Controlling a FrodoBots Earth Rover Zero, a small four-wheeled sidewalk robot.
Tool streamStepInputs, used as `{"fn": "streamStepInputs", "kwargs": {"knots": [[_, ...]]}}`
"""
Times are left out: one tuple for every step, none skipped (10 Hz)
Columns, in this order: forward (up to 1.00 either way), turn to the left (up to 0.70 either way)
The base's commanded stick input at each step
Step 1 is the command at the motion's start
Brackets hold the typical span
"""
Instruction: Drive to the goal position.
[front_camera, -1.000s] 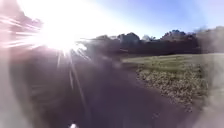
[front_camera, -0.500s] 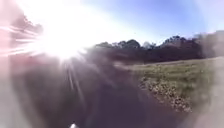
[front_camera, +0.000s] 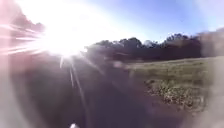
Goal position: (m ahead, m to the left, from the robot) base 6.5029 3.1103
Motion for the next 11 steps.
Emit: {"fn": "streamStepInputs", "kwargs": {"knots": [[0.85, 0.09], [0.85, 0.26], [0.85, 0.23], [0.85, 0.03], [0.85, 0.0], [0.85, 0.05], [0.85, 0.22], [0.85, 0.3], [0.85, 0.29], [0.85, 0.06], [0.85, 0.0]]}}
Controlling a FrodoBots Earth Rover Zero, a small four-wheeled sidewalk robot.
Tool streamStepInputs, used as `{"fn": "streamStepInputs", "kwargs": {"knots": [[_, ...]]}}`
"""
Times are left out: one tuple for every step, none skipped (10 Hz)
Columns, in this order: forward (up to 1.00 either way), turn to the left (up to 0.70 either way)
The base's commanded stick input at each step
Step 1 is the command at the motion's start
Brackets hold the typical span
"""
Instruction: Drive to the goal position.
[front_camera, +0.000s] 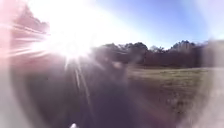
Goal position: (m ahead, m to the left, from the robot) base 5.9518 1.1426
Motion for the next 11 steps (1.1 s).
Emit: {"fn": "streamStepInputs", "kwargs": {"knots": [[0.85, 0.0], [0.85, 0.0], [0.85, -0.34], [0.85, -0.34], [0.85, -0.34], [0.85, -0.19], [0.85, -0.01], [0.85, -0.12], [0.85, -0.23], [0.85, -0.34], [0.85, -0.34]]}}
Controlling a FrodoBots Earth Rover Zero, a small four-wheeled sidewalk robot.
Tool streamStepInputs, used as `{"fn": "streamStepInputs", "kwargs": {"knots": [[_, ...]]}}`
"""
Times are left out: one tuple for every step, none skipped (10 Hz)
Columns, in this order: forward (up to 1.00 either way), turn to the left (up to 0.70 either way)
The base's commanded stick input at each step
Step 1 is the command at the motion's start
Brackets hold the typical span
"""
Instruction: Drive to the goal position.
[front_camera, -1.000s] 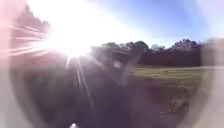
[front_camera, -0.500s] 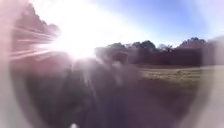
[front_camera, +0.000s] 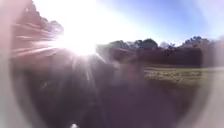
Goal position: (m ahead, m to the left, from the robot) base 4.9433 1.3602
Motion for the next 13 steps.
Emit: {"fn": "streamStepInputs", "kwargs": {"knots": [[0.85, -0.33], [0.85, -0.11], [0.85, 0.0], [0.85, 0.0], [0.85, 0.0], [0.85, 0.0], [0.85, 0.0], [0.85, -0.2], [0.85, -0.33], [0.85, -0.3], [0.85, 0.0], [0.85, 0.0], [0.85, 0.0]]}}
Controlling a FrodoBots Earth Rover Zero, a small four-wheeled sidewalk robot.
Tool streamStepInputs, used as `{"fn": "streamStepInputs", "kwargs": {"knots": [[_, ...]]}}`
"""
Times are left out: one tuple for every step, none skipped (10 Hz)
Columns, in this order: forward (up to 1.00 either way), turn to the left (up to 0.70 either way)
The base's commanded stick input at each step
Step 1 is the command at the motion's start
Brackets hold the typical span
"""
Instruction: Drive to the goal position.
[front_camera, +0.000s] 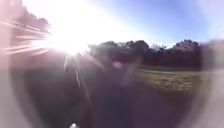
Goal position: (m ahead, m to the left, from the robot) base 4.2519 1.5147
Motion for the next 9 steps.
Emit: {"fn": "streamStepInputs", "kwargs": {"knots": [[0.85, 0.0], [0.85, 0.0], [0.85, 0.0], [0.85, 0.0], [0.85, 0.0], [0.85, 0.0], [0.85, 0.0], [0.85, 0.0], [0.85, -0.13]]}}
